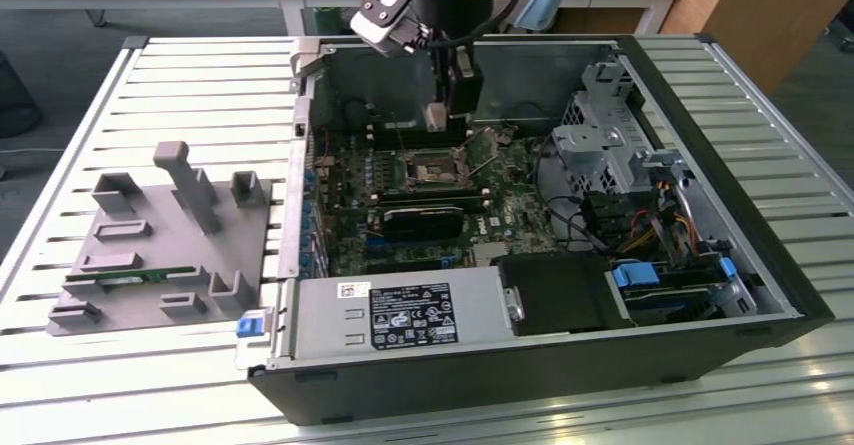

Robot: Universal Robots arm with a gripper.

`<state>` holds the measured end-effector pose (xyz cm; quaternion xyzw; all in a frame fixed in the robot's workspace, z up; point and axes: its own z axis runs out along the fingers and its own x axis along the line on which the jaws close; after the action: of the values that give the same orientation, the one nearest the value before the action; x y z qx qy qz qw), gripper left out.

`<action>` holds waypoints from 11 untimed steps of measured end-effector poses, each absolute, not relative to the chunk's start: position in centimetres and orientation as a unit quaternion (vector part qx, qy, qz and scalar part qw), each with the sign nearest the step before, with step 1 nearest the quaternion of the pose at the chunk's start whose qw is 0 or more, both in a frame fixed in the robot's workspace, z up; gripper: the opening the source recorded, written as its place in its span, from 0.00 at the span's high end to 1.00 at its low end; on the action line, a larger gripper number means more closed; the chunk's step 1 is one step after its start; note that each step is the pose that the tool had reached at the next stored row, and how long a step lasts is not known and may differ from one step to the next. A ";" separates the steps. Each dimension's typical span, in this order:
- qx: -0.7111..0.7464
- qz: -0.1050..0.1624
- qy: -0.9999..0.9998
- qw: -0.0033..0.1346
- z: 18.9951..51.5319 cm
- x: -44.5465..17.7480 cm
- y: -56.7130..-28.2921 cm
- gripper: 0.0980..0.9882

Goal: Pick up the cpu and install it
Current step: 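Place the cpu into insertion slot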

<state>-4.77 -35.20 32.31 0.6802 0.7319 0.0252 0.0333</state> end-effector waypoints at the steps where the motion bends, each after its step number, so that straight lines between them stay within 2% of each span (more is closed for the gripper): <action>1: 0.680 0.025 0.732 0.033 32.1 -4.8 -35.2 0.52; 11: 0.681 0.020 0.731 0.029 30.4 -4.8 -33.6 0.52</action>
<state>-4.75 -33.63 30.45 0.6813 0.7312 0.0204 0.0286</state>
